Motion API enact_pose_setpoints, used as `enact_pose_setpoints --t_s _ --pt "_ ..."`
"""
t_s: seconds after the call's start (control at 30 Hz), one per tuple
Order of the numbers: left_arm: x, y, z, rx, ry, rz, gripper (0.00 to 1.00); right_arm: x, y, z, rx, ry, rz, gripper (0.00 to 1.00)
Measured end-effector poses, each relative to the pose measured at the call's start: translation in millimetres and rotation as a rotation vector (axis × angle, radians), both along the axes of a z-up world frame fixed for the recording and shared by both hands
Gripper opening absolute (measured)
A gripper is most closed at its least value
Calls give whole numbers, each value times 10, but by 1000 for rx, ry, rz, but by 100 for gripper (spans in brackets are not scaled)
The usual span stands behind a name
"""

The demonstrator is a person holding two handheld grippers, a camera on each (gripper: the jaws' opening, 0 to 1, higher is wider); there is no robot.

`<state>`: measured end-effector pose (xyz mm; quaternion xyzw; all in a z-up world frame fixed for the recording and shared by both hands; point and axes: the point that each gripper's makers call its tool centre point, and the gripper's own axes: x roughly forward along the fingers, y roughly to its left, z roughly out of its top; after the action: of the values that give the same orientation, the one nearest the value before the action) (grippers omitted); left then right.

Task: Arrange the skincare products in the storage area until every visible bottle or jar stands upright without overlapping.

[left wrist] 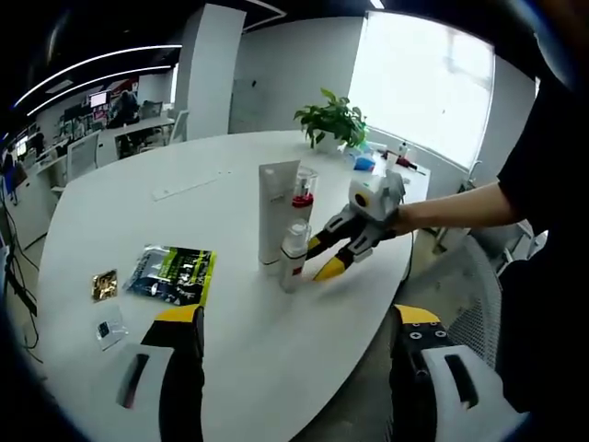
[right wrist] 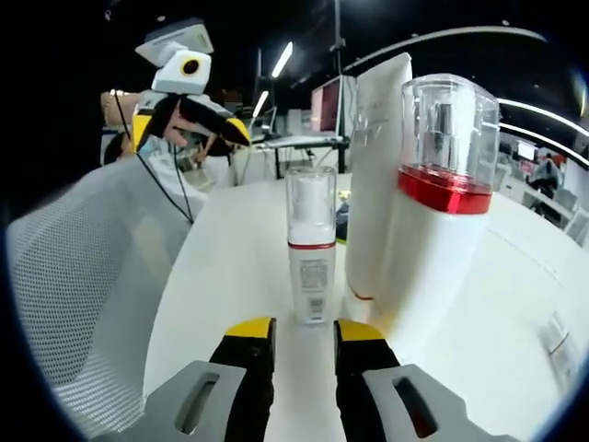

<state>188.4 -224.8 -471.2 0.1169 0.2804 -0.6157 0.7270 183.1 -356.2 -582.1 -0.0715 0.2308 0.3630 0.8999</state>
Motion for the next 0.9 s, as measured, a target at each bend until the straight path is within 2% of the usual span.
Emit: enact_pose_setpoints --t_s 0.17,0.33,0.47,0.6,0.9 --pt "-16 22 19 -5 2 4 76 -55 -1 96 35 14 -43 20" --pt "-34 50 48 -13 7 13 76 -155 31 154 19 22 -42 27" --pt "-50 97 69 -21 12 17 76 -223 50 205 23 41 -76 35" --pt "-77 132 86 -26 17 23 76 -301 78 275 26 43 -91 37" --pt "-127 212 144 -47 30 36 75 -494 184 402 31 82 -107 55"
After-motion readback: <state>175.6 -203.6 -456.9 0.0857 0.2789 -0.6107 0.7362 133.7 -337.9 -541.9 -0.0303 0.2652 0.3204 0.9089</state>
